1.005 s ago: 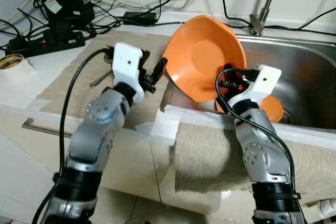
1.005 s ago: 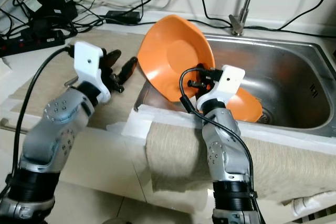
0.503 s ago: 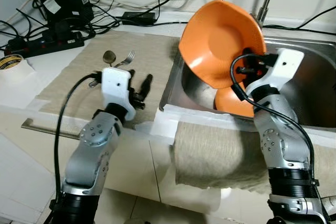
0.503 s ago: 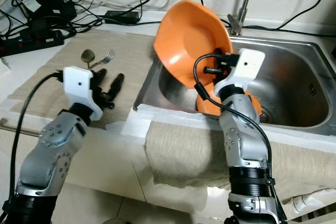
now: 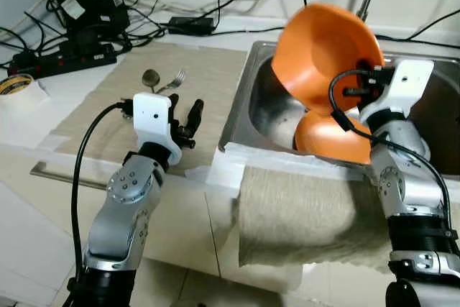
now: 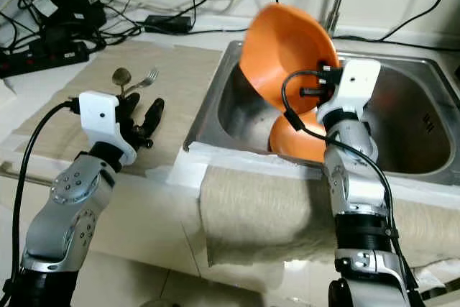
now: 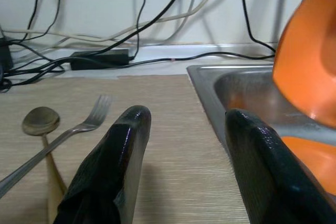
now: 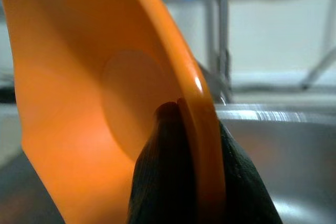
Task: Kitchen organization
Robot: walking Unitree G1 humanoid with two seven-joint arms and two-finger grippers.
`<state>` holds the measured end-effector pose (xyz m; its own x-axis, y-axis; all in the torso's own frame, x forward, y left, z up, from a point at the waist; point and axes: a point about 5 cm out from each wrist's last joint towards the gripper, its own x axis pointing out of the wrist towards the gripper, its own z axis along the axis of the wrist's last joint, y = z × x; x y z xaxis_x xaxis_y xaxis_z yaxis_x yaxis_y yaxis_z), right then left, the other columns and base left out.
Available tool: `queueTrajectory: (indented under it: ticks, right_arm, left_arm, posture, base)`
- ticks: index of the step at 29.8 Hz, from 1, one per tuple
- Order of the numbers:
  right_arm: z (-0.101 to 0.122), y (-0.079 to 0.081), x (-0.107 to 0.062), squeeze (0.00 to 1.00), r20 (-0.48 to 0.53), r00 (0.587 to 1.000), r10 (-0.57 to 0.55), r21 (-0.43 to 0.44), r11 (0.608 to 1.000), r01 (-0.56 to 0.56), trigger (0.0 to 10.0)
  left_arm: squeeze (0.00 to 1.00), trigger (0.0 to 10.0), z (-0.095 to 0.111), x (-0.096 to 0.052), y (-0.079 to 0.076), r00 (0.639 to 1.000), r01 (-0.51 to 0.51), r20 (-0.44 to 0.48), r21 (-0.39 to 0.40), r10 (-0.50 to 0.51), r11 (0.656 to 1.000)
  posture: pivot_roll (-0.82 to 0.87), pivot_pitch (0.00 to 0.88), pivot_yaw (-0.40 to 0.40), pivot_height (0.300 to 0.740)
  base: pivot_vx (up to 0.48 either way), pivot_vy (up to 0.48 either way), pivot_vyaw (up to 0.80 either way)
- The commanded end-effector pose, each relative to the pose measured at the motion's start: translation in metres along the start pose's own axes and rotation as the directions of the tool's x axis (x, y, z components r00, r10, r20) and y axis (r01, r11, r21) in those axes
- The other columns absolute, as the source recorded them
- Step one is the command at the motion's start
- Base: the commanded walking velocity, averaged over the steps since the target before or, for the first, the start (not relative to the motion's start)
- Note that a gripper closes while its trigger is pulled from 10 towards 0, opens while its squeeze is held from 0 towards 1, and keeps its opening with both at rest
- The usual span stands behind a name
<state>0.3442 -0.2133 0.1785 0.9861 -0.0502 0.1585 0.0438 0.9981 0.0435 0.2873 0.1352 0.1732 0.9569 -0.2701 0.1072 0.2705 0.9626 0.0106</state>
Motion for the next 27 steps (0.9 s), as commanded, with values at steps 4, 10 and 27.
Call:
queueTrajectory:
  ticks: [4, 10, 27]
  right_arm:
    - [0.000, -0.011, 0.015, 0.00, -0.017, 0.996, -0.090, 0.021, 0.996, 0.090, 0.0]
    - [-0.013, -0.020, 0.023, 0.00, -0.109, 0.992, -0.065, -0.127, 0.991, 0.051, 0.0]
    - [-0.048, -0.020, 0.026, 0.00, -0.375, 0.927, -0.008, -0.412, 0.897, -0.159, 0.0]
  left_arm:
    - [0.00, 10.0, 0.003, 0.002, 0.001, 1.000, 0.000, 0.012, 0.019, 0.000, 1.000]
    - [0.00, 10.0, 0.003, 0.002, 0.001, 1.000, 0.004, 0.010, 0.020, -0.004, 1.000]
    - [0.00, 10.0, 0.002, 0.002, 0.001, 1.000, 0.006, 0.009, 0.031, -0.007, 0.999]
  posture:
    - [-0.01, 0.000, 0.055, 0.736]
    - [-0.01, 0.000, 0.053, 0.736]
    - [0.00, 0.000, 0.049, 0.736]
  base:
    - [0.000, 0.000, 0.00]
    - [0.000, 0.000, 0.00]
    - [0.000, 0.000, 0.00]
